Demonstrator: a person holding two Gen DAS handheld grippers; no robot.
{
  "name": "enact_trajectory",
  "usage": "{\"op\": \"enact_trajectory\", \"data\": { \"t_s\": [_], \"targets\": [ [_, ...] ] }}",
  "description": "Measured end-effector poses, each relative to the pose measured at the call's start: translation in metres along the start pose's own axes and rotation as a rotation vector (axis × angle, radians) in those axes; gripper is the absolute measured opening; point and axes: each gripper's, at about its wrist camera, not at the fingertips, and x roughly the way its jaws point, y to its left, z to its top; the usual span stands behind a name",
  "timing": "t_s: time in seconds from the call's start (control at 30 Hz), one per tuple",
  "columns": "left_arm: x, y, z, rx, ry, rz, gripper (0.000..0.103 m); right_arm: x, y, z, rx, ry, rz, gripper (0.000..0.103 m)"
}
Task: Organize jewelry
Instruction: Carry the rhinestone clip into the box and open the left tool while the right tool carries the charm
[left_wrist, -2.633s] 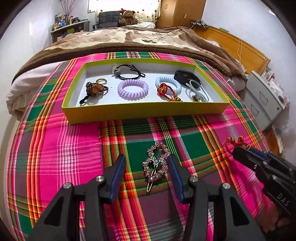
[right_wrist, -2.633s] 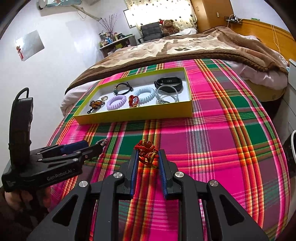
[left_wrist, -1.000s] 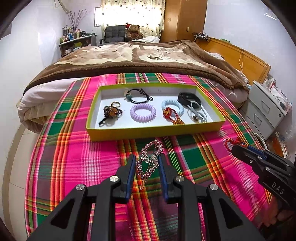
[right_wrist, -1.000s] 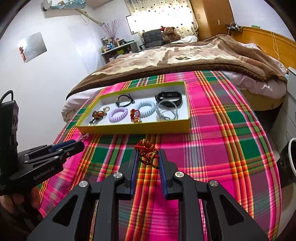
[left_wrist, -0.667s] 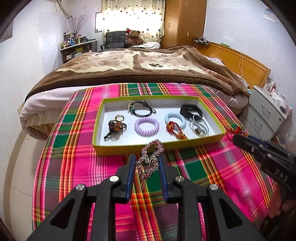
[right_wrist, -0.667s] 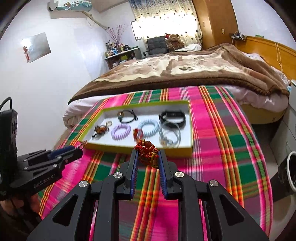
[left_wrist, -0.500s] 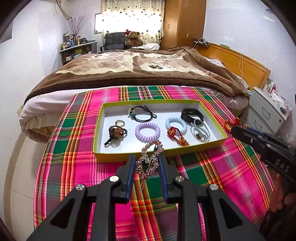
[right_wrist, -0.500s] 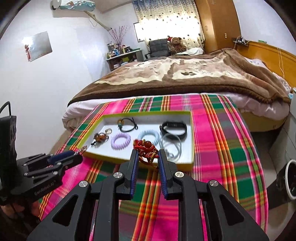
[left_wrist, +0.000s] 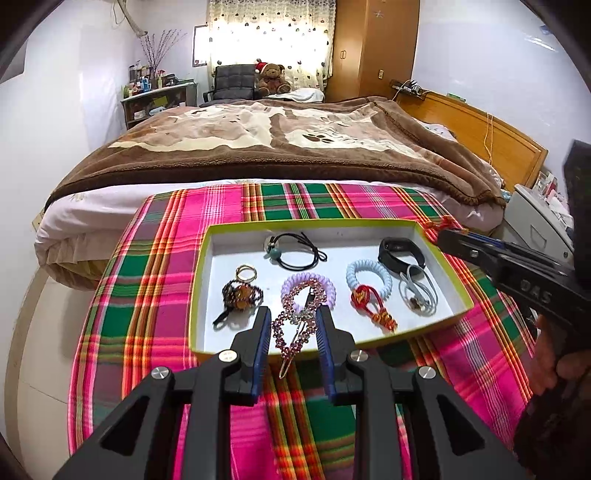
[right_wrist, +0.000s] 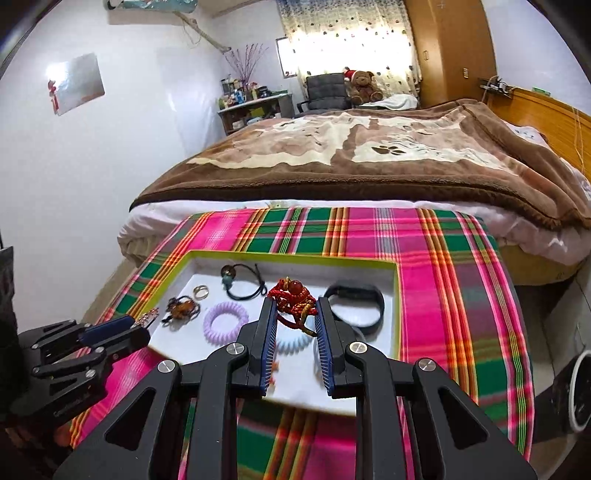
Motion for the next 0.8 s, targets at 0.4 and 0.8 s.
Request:
{"op": "enact_trajectory", "data": {
  "t_s": [0.4, 0.8],
  "targets": [
    [0.044, 0.007, 0.001, -0.017, 0.084, 0.01, 0.026, 0.071, -0.001, 0.017, -0.05, 0.132, 0.01, 0.022],
    [0.061, 0.013, -0.006, -0.044, 0.137, 0.017, 0.026, 0.106, 0.007, 0.014, -0.095, 0.233, -0.017, 0.022]
  ]
}}
